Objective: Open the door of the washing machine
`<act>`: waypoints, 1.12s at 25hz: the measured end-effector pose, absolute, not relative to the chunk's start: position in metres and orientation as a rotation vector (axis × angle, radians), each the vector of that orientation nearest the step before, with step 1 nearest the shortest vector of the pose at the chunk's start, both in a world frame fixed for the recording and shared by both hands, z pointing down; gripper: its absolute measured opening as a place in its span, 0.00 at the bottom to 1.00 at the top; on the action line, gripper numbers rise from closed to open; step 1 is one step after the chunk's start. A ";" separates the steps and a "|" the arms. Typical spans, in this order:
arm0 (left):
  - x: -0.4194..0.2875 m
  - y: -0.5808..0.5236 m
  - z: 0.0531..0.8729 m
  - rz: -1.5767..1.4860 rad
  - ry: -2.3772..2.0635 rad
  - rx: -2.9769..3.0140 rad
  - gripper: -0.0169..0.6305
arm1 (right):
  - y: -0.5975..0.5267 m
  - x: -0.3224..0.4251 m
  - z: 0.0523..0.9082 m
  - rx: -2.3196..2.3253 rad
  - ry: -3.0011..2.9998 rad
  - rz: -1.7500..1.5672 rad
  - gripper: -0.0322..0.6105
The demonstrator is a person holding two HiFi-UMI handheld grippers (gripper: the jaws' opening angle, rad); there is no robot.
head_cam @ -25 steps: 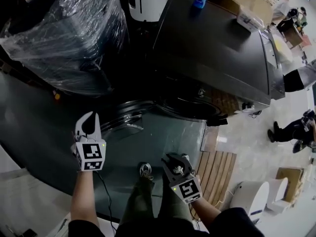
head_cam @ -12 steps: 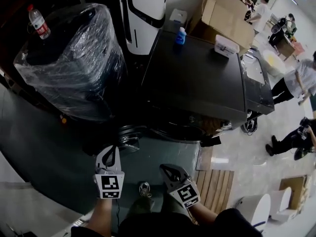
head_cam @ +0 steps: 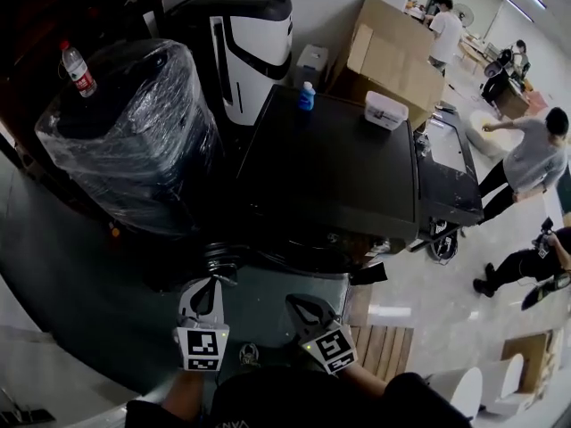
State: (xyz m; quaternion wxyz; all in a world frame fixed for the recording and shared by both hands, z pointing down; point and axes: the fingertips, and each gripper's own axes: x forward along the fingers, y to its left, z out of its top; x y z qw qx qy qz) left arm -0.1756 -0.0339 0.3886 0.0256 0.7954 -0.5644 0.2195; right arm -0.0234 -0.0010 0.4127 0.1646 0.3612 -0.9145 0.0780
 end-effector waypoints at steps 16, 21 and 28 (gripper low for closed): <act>-0.108 -0.021 0.347 0.574 -1.858 2.489 0.05 | -0.021 0.038 0.367 1.032 -2.690 0.142 0.06; -0.096 -0.018 0.338 0.566 -1.865 2.457 0.05 | -0.024 0.047 0.354 1.029 -2.717 0.113 0.06; -0.083 -0.014 0.333 0.566 -1.864 2.469 0.05 | -0.029 0.057 0.347 1.032 -2.730 0.107 0.06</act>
